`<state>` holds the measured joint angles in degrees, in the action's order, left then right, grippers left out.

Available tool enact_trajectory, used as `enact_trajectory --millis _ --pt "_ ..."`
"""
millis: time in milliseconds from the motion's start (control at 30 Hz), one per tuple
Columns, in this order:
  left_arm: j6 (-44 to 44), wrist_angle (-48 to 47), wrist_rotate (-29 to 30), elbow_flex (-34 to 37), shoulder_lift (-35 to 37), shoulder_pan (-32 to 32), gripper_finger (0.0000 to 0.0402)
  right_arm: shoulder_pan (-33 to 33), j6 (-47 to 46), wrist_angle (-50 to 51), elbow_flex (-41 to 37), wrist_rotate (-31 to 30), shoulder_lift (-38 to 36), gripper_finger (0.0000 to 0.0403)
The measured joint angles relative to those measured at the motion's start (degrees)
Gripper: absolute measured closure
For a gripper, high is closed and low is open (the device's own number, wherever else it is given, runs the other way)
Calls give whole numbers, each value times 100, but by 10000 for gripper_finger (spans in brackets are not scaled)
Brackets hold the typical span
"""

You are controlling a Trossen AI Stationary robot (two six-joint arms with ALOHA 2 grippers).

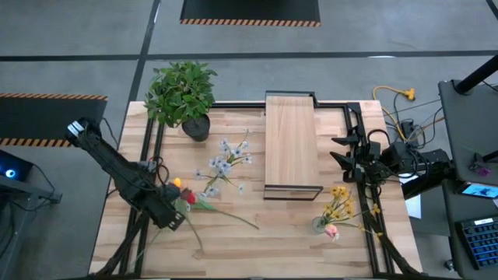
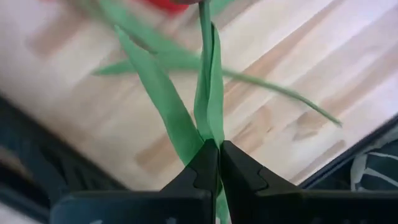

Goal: Pick and place flowers into a vace then onto a shelf
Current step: Put the maroon tulip into the left transparent glass vase

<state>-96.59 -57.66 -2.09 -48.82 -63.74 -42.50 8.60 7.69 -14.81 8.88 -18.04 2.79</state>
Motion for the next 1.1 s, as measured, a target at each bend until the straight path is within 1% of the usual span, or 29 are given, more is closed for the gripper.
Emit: enact_trajectory --millis 167,267,367,467,567,633,733,967,1100 --pt "838 1 946 0 477 2 402 0 -51 1 0 0 2 184" --pt "1188 1 1535 -1 817 1 401 0 -180 38 0 0 2 184" --pt "1646 3 2012 -2 1086 1 401 0 -273 121 0 0 2 184" --pt "2203 25 2583 -2 1327 2 401 0 -280 131 0 0 2 184" --pt "2888 304 3296 -2 1532 2 401 0 -293 138 0 0 2 184" --pt "3542 633 3863 -2 1629 2 401 0 -335 155 0 0 2 184" --pt "4554 980 4552 -13 1730 2 401 0 -463 255 0 2 2 184" --pt "5674 986 5598 -124 1944 2 401 2 -690 264 0 31 6 184" --pt "6380 993 6497 -361 1976 2 401 0 -684 291 0 37 6 184"
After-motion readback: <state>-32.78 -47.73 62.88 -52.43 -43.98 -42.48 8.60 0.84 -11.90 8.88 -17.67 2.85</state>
